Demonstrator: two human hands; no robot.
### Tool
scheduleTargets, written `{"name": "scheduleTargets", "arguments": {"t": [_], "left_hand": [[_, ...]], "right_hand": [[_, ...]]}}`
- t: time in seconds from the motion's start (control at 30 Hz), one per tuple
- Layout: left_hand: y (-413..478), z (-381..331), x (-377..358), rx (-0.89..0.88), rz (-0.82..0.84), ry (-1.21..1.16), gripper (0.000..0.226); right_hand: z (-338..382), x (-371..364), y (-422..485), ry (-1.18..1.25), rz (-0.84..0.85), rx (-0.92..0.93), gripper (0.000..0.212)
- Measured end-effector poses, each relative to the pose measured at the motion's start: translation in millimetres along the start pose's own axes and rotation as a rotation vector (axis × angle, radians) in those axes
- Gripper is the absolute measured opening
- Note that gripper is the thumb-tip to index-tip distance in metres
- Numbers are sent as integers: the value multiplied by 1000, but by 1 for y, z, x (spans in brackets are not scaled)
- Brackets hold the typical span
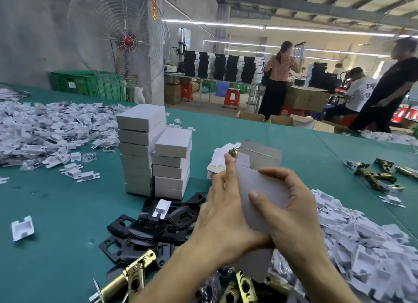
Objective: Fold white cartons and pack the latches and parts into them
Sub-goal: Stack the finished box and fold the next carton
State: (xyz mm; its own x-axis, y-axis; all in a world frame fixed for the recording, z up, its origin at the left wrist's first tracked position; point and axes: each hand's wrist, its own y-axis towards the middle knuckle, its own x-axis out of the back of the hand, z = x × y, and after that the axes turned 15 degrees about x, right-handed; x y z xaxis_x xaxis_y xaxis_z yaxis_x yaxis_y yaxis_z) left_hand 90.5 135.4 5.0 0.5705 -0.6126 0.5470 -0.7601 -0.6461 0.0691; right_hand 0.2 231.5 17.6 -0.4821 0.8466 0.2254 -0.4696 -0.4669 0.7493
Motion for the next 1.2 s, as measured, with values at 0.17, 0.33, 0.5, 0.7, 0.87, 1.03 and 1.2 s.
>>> {"name": "scheduleTargets", "arguments": {"t": [0.17,0.33,0.5,0.7,0.87,1.03,1.2], "left_hand": [[0,0,-1,39,-18,-53,144],[3,1,0,-32,-169,-100,128],[5,4,4,-117,-173,-331,107],[6,7,6,-200,-159,-415,104],[5,7,4,-205,-188,-361,67],[7,10,5,-197,-241,-224,58],[9,12,9,-157,-286,-93,65]], "right_hand": [[9,-3,-2,18,127,29,35],[8,-5,-2,17,184,56,47],[6,0,-1,145,159,53,76],[1,5,0,238,117,61,58],[-1,13,3,170,218,18,21],[-1,16,4,87,302,-3,18],[-2,13,1,82,396,-20,7]]}}
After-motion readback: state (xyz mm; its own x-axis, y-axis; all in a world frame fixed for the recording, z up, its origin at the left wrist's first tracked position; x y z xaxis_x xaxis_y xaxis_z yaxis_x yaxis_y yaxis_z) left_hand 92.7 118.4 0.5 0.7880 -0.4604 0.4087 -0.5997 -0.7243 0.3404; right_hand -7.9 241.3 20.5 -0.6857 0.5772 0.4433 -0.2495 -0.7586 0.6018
